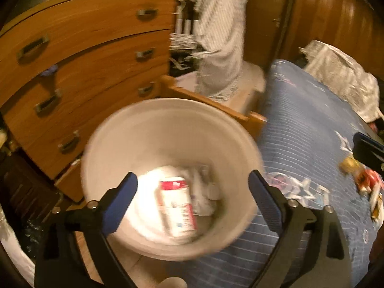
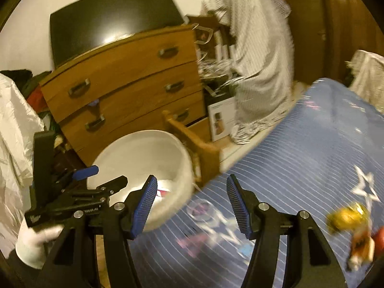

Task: Collect trash
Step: 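Return to the bedspread and grasp the orange-and-white wrapper with the left tool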

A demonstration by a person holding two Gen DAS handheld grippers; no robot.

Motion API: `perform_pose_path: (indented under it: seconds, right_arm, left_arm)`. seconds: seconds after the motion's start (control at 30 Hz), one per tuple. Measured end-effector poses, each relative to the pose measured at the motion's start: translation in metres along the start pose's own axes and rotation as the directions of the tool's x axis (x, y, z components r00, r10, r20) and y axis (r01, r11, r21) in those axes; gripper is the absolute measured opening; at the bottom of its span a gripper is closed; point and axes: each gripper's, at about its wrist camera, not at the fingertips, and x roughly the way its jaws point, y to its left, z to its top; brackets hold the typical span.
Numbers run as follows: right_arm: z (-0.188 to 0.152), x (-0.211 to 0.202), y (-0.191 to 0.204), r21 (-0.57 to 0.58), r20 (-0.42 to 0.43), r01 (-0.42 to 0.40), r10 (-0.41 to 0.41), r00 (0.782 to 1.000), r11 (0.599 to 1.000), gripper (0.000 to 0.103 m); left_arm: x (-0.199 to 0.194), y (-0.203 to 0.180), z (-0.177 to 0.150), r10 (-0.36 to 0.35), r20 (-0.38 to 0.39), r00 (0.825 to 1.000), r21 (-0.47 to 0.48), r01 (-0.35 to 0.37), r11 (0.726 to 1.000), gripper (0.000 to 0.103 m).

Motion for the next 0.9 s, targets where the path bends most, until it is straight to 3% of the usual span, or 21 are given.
perform_pose_path:
  seconds: [0.17, 0.3, 0.5, 0.67, 0.73, 0.8, 0.9]
  right_arm:
    - [-0.062, -0.073, -0.061, 0.060, 0.059, 0.104, -0.108, 0.992, 0.993, 0.063]
    - [-0.128, -0.130, -0.123, 0.176, 0.054, 0.168, -0.180, 0.982, 0.970, 0.063]
    - [-0.219, -0.192, -0.209, 0.314, -0.022, 0.305, -0.314, 0.949, 0.899, 0.063]
    - [-0.288, -0.239, -0.270, 0.428, -0.082, 0.383, -0.387, 0.918, 0.819, 0.063]
    - [-0.307, -0.251, -0.288, 0.475, -0.088, 0.377, -0.383, 0.920, 0.796, 0.063]
    - [-0.323, -0.260, -0.302, 0.511, -0.088, 0.372, -0.383, 0.919, 0.775, 0.063]
    - [-0.333, -0.260, -0.315, 0.544, -0.081, 0.352, -0.370, 0.926, 0.762, 0.063]
  left_arm:
    - [0.001, -0.073, -0.017, -0.110, -0.020, 0.994, 0.102, 0.112, 0.988, 0.097]
    - [0.003, -0.139, -0.036, -0.199, -0.064, 0.978, 0.201, 0.208, 0.957, 0.097]
    - [0.004, -0.265, -0.080, -0.330, -0.162, 0.930, 0.362, 0.367, 0.857, 0.097]
    - [0.010, -0.338, -0.109, -0.377, -0.240, 0.895, 0.431, 0.446, 0.784, 0.097]
    - [0.015, -0.355, -0.114, -0.390, -0.262, 0.883, 0.426, 0.469, 0.774, 0.097]
    - [0.024, -0.367, -0.111, -0.401, -0.269, 0.875, 0.399, 0.481, 0.781, 0.097]
    - [0.038, -0.376, -0.095, -0.408, -0.243, 0.880, 0.335, 0.471, 0.816, 0.097]
